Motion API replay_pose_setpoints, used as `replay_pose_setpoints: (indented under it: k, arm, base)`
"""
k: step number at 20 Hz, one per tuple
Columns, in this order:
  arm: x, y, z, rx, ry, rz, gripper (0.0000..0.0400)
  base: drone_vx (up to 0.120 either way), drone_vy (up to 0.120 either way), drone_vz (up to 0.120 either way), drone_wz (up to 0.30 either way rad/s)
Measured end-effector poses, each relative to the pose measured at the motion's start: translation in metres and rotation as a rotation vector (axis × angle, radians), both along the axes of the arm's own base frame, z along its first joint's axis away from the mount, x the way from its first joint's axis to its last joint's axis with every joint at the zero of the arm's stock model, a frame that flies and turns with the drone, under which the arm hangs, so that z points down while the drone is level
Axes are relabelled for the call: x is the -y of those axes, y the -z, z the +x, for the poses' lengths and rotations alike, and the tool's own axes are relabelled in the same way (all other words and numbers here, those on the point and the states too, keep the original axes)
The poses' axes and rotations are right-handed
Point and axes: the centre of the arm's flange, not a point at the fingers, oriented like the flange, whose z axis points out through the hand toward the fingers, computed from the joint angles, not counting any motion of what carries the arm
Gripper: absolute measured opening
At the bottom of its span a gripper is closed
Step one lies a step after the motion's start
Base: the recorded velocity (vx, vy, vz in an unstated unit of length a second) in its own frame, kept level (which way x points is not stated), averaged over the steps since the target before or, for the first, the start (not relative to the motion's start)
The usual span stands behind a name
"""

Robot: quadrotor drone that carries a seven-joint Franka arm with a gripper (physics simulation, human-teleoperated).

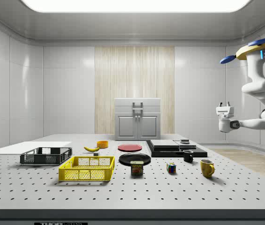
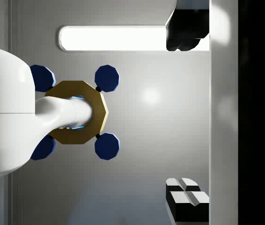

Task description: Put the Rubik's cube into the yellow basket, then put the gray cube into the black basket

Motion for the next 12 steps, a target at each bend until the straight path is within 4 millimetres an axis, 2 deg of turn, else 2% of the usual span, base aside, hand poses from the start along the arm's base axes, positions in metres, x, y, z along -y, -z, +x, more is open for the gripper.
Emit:
replay_pose_setpoints:
  k: [7, 12]
  arm:
    - [0.0, -0.05, -0.003, 0.006, 0.0, 0.0, 0.04]
    - [0.0, -0.075, -0.001, 0.009, 0.0, 0.0, 0.04]
  base:
    - [0.0, 0.0, 0.0, 0.0]
    - [0.0, 0.008, 0.0, 0.0]
